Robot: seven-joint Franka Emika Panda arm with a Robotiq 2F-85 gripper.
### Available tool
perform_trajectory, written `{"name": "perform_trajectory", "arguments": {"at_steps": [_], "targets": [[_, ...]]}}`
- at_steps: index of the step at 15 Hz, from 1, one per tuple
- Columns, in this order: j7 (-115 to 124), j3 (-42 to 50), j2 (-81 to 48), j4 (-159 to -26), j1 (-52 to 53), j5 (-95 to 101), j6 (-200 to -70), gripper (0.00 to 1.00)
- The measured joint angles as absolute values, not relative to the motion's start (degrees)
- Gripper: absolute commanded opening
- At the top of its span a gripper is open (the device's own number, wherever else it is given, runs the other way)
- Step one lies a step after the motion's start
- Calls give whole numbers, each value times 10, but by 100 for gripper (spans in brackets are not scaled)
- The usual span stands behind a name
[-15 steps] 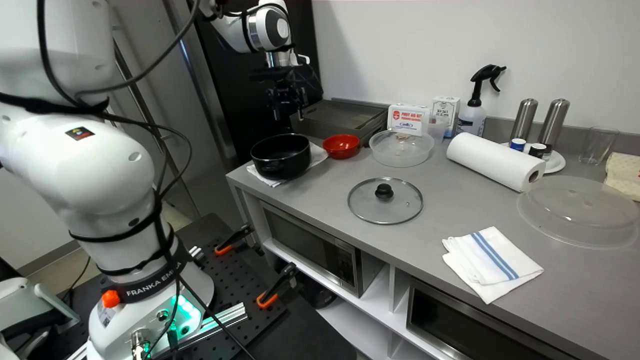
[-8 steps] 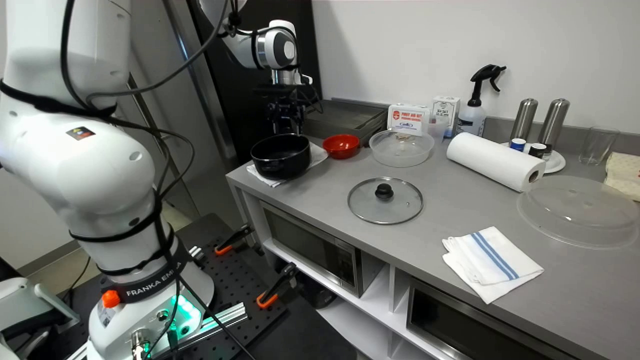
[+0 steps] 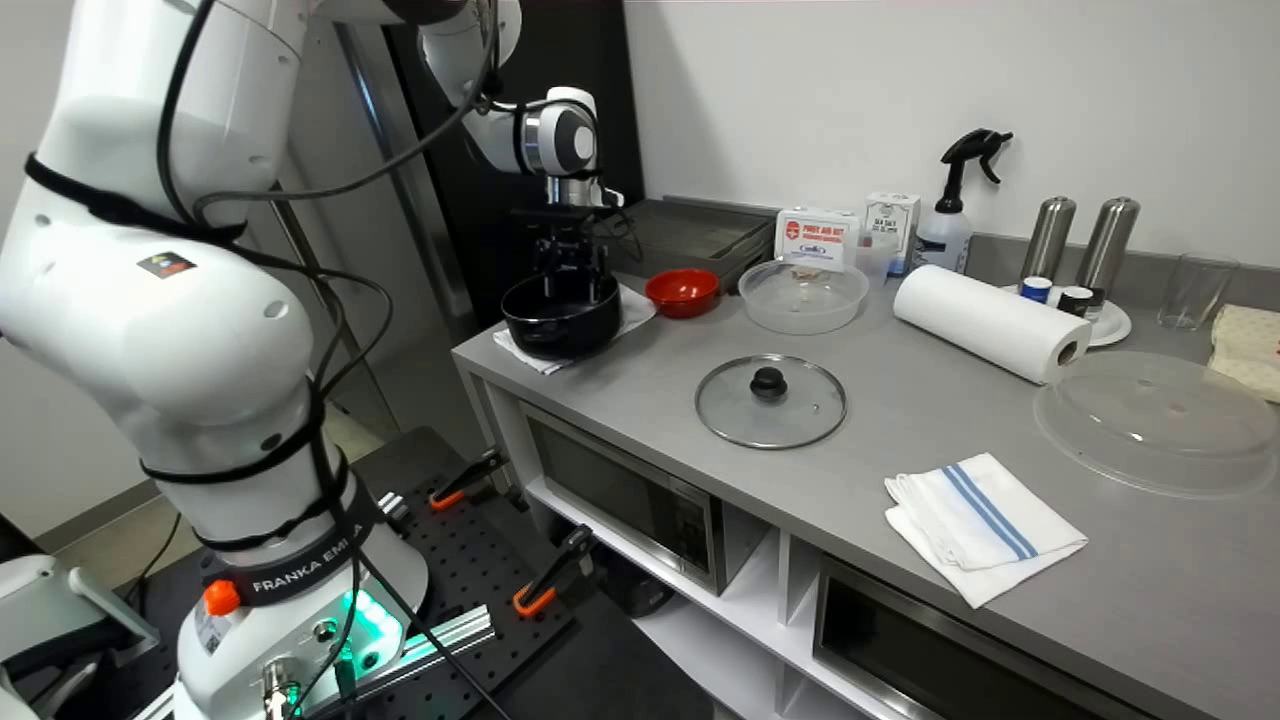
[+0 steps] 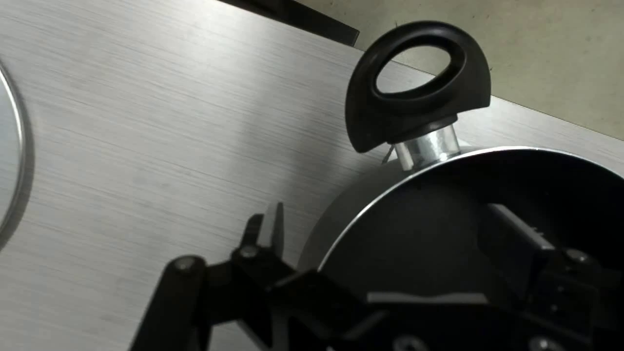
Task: Move the pot to the right
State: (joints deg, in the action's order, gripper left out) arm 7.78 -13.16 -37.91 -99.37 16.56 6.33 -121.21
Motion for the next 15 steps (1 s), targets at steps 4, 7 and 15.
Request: {"name": "perform_trajectory", "arguments": {"at_steps": [4, 7, 15], "targets": [[78, -127, -404, -971, 174, 63, -1212, 100], [78, -119, -423, -953, 176, 63, -1212, 100], [78, -92, -469, -903, 176, 63, -1212, 61]]}}
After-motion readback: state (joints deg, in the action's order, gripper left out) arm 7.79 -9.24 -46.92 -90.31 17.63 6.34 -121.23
